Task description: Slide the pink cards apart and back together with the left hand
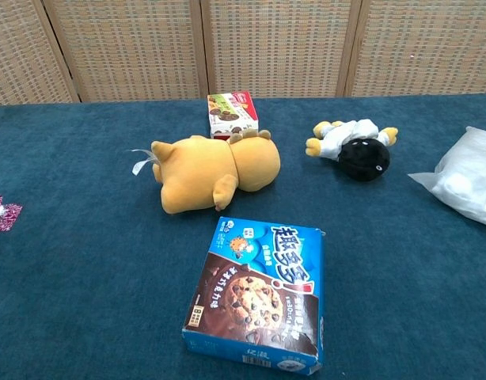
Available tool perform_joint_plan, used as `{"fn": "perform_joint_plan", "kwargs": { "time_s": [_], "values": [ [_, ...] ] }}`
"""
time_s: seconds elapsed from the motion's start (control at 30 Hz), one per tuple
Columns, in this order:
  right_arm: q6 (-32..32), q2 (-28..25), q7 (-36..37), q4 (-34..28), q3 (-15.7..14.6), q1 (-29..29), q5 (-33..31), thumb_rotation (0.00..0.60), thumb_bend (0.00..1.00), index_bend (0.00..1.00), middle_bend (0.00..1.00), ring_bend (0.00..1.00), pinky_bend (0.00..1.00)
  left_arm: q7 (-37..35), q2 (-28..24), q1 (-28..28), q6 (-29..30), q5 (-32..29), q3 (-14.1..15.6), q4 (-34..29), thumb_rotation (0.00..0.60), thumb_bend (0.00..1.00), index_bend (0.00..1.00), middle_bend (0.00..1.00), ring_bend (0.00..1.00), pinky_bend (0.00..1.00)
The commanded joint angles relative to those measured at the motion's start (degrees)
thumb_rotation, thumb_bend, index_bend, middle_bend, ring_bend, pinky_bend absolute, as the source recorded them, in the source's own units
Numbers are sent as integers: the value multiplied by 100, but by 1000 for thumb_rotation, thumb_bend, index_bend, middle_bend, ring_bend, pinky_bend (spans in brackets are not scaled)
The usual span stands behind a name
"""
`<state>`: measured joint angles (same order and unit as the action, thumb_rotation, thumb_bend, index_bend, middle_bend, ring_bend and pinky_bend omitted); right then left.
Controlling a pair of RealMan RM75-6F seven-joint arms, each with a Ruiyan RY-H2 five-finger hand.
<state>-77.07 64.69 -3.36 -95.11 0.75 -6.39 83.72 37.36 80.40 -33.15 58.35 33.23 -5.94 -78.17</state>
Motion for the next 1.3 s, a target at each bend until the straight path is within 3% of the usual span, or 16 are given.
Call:
{"fn": "perform_joint_plan", "kwargs": {
  "time_s": [0.03,1.0,1.3],
  "values": [
    [-3,-3,10,1,1,1,1,600,0,0,0,0,0,27,14,-13,2,-14,-1,1,600,275,526,0,0,0],
    [2,-3,3,-4,4,-2,-11,600,0,0,0,0,0,102,164,-65,15,-97,-48,137,600,263,327,0,0,0],
    [4,-5,9,2,7,-3,-15,600,0,0,0,0,0,129,195,-64,0,-109,-29,155,600,261,310,0,0,0]
  ]
}}
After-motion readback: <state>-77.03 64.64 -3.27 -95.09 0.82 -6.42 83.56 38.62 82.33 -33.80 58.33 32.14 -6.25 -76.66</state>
